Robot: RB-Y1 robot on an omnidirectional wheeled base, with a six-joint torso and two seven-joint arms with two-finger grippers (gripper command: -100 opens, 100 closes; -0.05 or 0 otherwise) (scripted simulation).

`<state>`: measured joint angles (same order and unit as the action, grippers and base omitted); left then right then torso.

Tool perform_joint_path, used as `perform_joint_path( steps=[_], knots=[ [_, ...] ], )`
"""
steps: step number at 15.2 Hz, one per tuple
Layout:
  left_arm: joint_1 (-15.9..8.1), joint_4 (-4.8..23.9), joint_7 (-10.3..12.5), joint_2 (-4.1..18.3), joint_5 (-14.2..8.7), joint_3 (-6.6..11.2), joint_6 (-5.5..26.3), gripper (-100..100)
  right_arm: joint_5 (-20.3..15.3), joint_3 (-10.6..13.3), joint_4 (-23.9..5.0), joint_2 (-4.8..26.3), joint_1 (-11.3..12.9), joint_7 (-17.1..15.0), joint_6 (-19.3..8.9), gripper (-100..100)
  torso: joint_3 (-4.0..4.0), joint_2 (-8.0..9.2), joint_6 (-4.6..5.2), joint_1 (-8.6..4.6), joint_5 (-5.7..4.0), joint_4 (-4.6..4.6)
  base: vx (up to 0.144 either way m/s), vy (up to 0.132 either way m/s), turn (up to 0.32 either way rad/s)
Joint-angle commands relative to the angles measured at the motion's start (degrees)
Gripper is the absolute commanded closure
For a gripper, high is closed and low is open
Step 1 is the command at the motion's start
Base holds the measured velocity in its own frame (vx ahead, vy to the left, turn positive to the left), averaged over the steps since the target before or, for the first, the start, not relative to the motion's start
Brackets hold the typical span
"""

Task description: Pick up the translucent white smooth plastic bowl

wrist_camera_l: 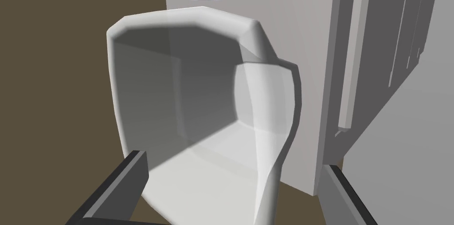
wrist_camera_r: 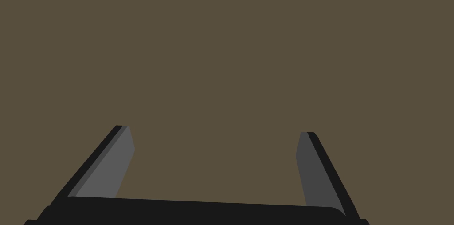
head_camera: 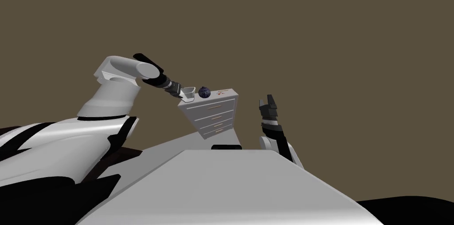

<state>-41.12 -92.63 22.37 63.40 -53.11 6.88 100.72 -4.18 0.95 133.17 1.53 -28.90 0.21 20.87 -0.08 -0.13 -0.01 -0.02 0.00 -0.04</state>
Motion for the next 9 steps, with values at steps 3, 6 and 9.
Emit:
perform_joint_path(
  steps=[3,6,9],
  knots=[
    [-1.2,0.9,0.5,1.1,-1.1,0.05,4.4,-100,0.0,0.0,0.0,0.0,0.0,0.0,0.0,0,0.01,0.01,0.00,0.00,0.00,0.01,0.027,-0.002,-0.019],
    [-1.9,1.4,0.8,1.6,-1.7,0.04,7.0,-100,0.0,0.0,0.0,0.0,0.0,0.0,0.0,0,0.00,0.00,0.00,0.01,0.00,0.00,0.029,0.000,-0.019],
    [-2.9,2.1,1.2,2.4,-2.5,0.03,11.0,-100,0.0,0.0,0.0,0.0,0.0,0.0,0.0,0,0.02,0.04,0.00,0.00,0.00,0.01,0.021,-0.002,-0.016]
  ],
)
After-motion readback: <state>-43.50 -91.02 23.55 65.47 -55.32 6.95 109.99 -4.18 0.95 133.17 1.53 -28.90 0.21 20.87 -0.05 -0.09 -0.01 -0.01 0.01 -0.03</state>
